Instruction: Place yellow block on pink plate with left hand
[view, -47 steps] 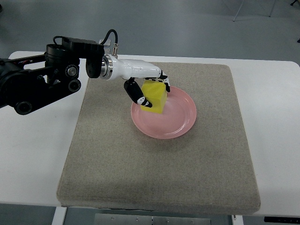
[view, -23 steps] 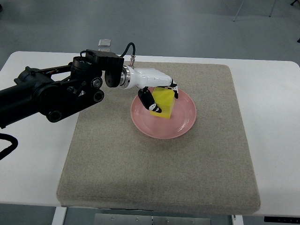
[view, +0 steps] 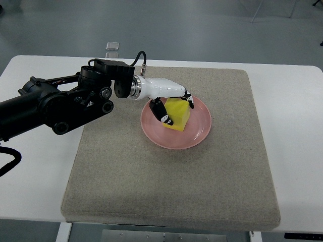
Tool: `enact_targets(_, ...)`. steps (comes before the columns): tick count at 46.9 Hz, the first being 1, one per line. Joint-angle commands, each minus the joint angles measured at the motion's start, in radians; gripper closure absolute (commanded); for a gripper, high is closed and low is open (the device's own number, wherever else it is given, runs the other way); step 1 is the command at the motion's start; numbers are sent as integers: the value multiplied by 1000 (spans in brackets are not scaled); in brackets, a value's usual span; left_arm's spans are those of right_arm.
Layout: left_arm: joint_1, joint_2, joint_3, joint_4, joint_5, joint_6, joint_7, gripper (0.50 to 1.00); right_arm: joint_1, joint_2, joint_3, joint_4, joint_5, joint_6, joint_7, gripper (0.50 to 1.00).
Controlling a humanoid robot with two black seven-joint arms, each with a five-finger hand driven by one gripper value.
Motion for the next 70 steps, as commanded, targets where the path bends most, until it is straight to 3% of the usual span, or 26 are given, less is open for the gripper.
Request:
enact_targets(1,0,4,-2,-2,-4,1,0,549,0,0,0,1,0,-1,1,576)
enact_targets(11,-15,50,-15,-9,-171,1,0,525,0,0,0,-1,0,-1,1,576)
enact_targets(34,2,273,-112,101,-1102,3,0,508,0,0,0,-1,0,0,1,576)
enact_targets(48,24,284,-117,225,-1320,5,0,508,0,0,-2,1,0,0,1,576)
enact_targets(70,138,257,-157,227,-1339,3,-2,508,-2,0,-3,2,0,2,-1,576)
